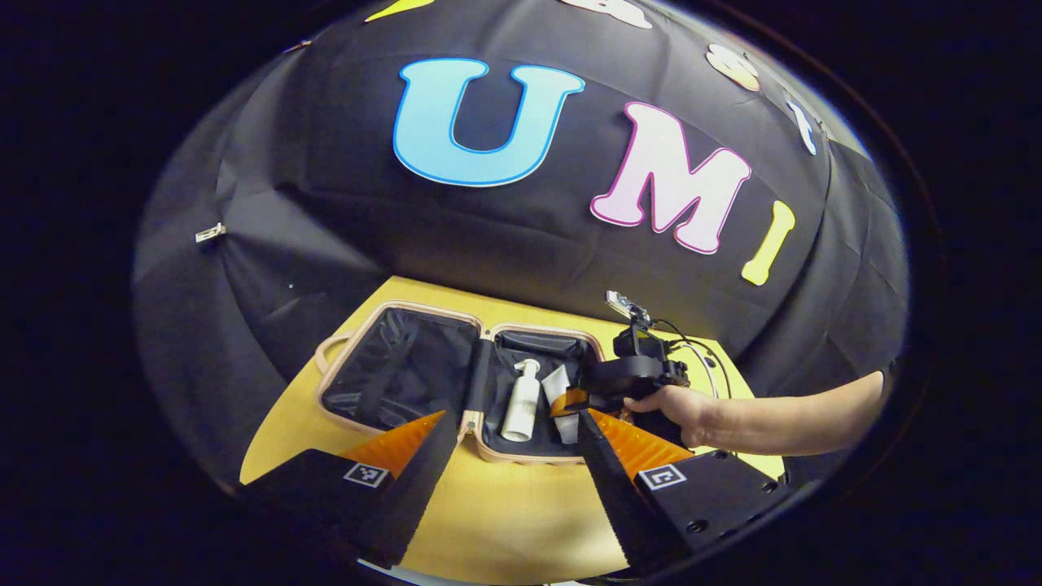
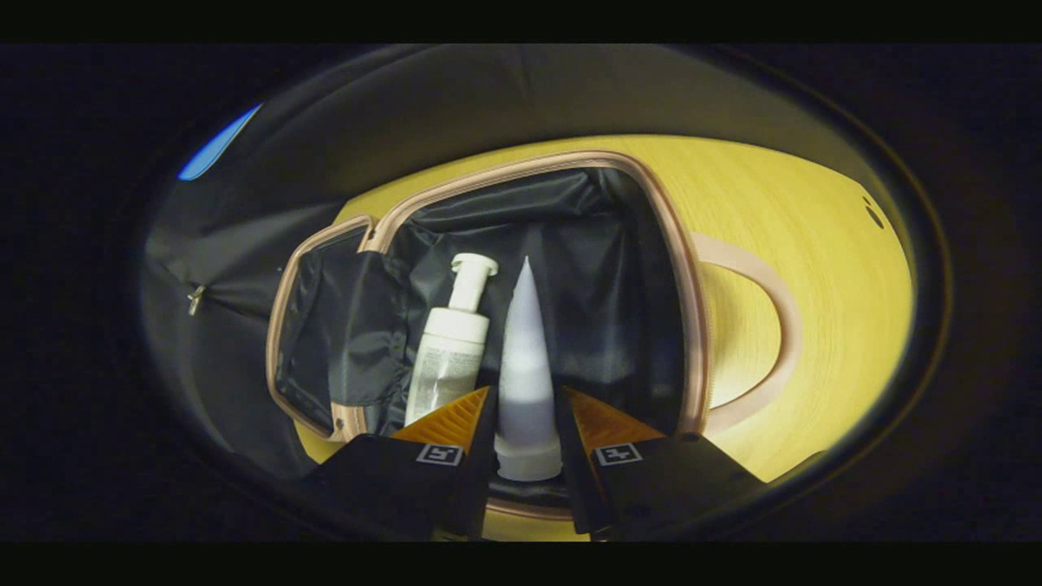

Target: First open the suitcase, pack the skin care products into it, and then close the suitcase.

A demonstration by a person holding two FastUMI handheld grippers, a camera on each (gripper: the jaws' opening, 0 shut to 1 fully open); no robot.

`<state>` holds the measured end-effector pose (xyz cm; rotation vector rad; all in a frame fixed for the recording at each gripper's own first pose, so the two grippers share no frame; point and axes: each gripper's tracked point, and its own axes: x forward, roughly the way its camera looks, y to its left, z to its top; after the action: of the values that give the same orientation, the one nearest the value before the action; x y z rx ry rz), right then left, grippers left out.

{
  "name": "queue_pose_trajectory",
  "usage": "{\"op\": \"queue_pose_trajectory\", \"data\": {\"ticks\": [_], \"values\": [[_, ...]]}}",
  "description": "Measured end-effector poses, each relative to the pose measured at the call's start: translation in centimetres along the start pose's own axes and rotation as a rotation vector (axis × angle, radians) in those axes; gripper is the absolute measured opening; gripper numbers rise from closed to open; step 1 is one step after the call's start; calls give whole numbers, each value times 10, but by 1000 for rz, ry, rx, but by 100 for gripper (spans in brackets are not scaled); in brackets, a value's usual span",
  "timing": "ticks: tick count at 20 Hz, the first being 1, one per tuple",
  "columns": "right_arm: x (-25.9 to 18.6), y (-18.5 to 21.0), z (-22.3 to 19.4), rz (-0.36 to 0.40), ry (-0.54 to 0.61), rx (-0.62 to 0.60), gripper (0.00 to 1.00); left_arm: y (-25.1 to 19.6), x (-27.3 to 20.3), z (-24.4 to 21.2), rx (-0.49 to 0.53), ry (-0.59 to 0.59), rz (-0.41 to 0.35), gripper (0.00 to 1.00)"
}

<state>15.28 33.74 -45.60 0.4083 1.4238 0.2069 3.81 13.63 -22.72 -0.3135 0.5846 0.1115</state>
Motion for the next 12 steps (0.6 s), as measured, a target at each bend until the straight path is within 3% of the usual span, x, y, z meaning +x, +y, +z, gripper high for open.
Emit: {"op": "queue_pose_trajectory", "data": {"ticks": [3,7,8,9,10,11,12], "values": [[6,-4,3,-51,-30,-26,43,22,-7,-6,-8,2,40,95],[6,-2,1,-53,-30,-27,47,50,-6,-17,3,18,93,96],[2,1,3,-37,-41,-28,39,58,-3,-18,0,15,102,96],[-3,2,6,-40,-62,-38,54,66,0,-18,-9,8,108,95],[-12,3,12,-28,-95,-49,54,75,3,-17,-19,4,110,96],[-22,3,14,-31,-125,-62,76,85,9,-18,-35,9,101,97],[-35,4,21,-27,-167,-77,83,96,13,-18,-69,12,95,97]]}}
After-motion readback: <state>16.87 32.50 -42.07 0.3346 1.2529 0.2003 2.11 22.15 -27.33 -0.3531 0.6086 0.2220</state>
